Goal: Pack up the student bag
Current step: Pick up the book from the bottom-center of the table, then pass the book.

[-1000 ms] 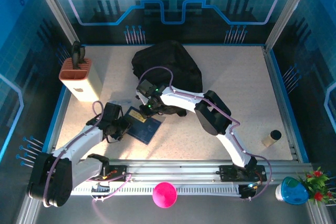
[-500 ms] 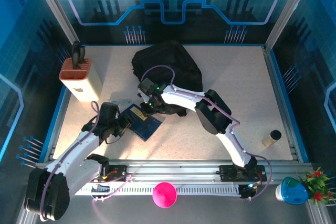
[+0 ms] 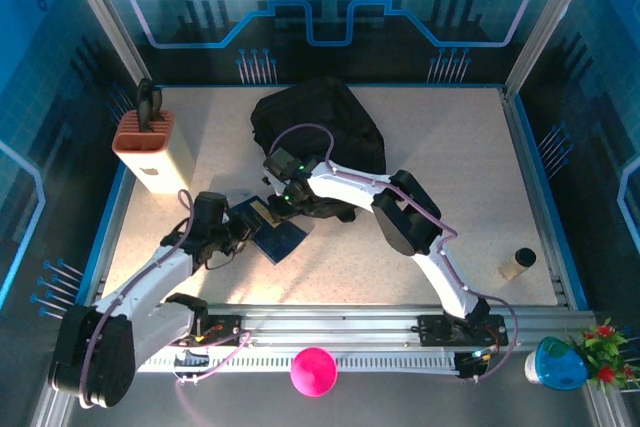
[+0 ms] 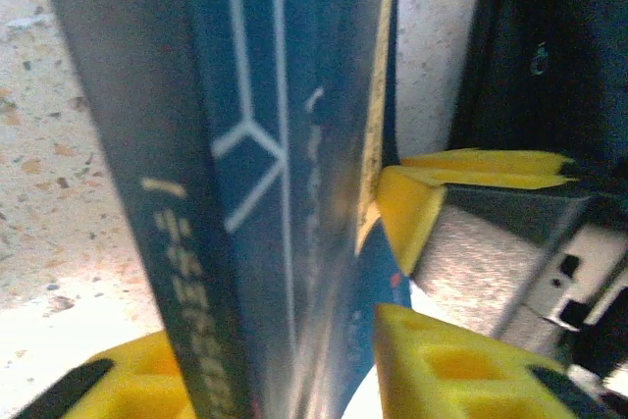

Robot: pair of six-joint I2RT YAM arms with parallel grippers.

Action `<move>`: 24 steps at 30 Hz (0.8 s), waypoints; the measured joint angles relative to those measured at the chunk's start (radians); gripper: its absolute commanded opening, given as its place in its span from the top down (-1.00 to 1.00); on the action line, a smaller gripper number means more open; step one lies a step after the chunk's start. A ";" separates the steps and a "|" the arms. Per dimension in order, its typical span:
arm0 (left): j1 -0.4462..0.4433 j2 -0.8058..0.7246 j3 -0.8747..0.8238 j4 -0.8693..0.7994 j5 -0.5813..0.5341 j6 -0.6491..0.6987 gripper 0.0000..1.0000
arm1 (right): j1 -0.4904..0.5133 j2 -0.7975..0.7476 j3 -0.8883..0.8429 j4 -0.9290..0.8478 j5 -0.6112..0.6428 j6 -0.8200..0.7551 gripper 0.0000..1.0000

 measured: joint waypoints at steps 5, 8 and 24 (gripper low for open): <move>0.000 0.002 0.062 -0.087 -0.040 0.020 0.74 | 0.001 -0.017 0.005 -0.009 0.021 0.004 0.44; -0.002 -0.026 0.131 -0.153 -0.080 0.044 0.80 | -0.003 -0.087 -0.032 -0.001 0.045 0.023 0.29; -0.002 0.020 0.486 -0.201 -0.124 0.155 0.86 | -0.294 -0.828 -0.646 0.336 0.146 0.272 -0.62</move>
